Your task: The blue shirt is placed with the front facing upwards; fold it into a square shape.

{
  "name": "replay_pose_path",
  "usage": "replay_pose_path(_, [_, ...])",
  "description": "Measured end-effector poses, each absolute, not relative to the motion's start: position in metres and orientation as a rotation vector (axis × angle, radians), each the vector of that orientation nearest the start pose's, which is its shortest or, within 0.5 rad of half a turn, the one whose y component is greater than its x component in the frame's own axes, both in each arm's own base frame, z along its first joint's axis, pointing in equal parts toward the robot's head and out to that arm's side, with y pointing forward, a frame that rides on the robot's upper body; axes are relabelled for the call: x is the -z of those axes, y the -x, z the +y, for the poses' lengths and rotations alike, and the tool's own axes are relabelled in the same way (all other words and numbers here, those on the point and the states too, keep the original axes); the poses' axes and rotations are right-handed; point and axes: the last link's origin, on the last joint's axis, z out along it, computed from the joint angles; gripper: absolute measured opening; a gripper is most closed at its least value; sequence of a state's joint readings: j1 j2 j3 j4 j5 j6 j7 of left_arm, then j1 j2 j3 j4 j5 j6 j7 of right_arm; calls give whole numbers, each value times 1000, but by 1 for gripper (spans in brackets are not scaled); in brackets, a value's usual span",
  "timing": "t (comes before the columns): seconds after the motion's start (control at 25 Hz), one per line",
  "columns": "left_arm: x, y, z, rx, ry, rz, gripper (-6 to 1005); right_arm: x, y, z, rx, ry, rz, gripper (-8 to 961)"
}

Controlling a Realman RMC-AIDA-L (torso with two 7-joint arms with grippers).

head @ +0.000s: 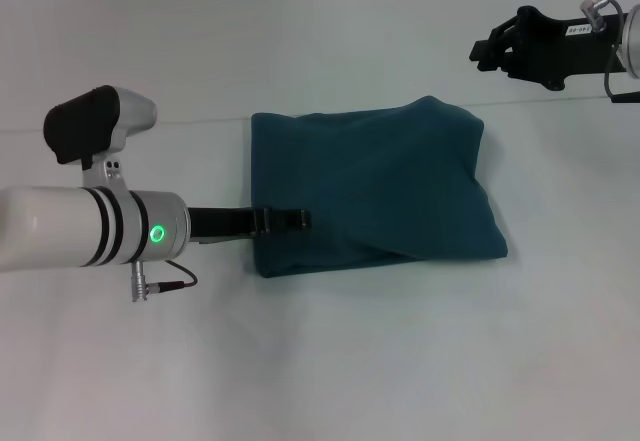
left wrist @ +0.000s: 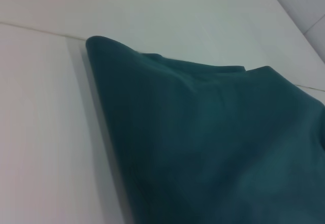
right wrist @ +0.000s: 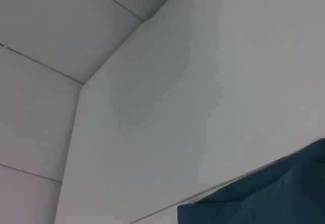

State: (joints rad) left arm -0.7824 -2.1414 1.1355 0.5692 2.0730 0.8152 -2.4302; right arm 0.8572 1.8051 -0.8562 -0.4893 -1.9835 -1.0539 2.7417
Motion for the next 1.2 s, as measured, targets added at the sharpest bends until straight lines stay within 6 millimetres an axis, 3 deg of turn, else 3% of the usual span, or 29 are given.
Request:
replay_pose_path(0.12, [71, 202, 417, 455, 2215, -1575, 949, -88, -224, 474, -718, 1866, 1851, 151])
replay_pose_path(0.32, [34, 193, 410, 783, 2200, -1761, 949, -84, -215, 472, -683, 1968, 1805, 151])
replay_pose_path(0.48, [21, 187, 403, 924, 2237, -1854, 948, -75, -215, 472, -680, 1970, 1802, 152])
replay_pose_path(0.52, [16, 187, 400, 1025, 2214, -1906, 948, -65, -220, 474, -680, 1923, 1776, 152])
replay_pose_path(0.68, [11, 192, 401, 1063, 2174, -1915, 948, -53, -229, 477, -638, 1871, 1722, 152])
replay_pose_path(0.96, [4, 204, 398, 1102, 2114, -1925, 949, -11, -232, 488, -523, 1751, 1603, 152])
replay_pose_path(1.2, [3, 209, 396, 1102, 2101, -1923, 949, -4, -225, 497, -528, 1706, 1526, 151])
